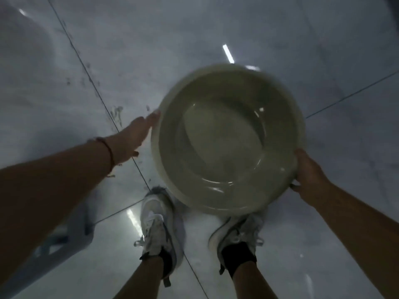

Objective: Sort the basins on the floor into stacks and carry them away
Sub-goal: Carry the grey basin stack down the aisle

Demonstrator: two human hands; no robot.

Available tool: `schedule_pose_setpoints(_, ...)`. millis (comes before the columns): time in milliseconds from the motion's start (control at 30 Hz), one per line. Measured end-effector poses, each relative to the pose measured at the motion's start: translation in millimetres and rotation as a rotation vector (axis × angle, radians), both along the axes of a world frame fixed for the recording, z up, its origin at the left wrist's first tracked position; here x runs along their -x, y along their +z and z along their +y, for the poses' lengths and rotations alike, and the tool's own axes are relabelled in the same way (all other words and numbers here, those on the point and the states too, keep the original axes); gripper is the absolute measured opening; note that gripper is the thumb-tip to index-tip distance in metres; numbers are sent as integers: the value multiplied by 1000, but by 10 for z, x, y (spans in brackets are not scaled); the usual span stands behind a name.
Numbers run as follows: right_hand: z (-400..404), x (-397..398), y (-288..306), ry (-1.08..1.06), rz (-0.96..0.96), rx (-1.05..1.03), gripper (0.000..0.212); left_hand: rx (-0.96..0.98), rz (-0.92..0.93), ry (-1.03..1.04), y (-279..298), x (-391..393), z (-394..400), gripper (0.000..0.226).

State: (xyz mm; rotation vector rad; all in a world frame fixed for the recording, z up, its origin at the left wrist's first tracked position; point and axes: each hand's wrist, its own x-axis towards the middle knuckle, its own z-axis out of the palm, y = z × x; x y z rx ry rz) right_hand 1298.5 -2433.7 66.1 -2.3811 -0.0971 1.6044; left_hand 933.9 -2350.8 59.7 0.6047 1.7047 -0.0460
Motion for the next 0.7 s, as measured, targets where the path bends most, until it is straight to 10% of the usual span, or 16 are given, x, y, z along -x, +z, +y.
schedule_pose_setpoints(167,-251,-137,-592,-333,378,-168,59,99,-484,393,-466,-13,-273,85)
schedule_pose_setpoints(333,-29,-63,-34,-366,342,-120,28,-11,-366,351,24,-44,-263,38)
schedule_pose_setpoints(700,742,636,4527,-114,203,-227,40,-154,-259,384,4316,869,154,76)
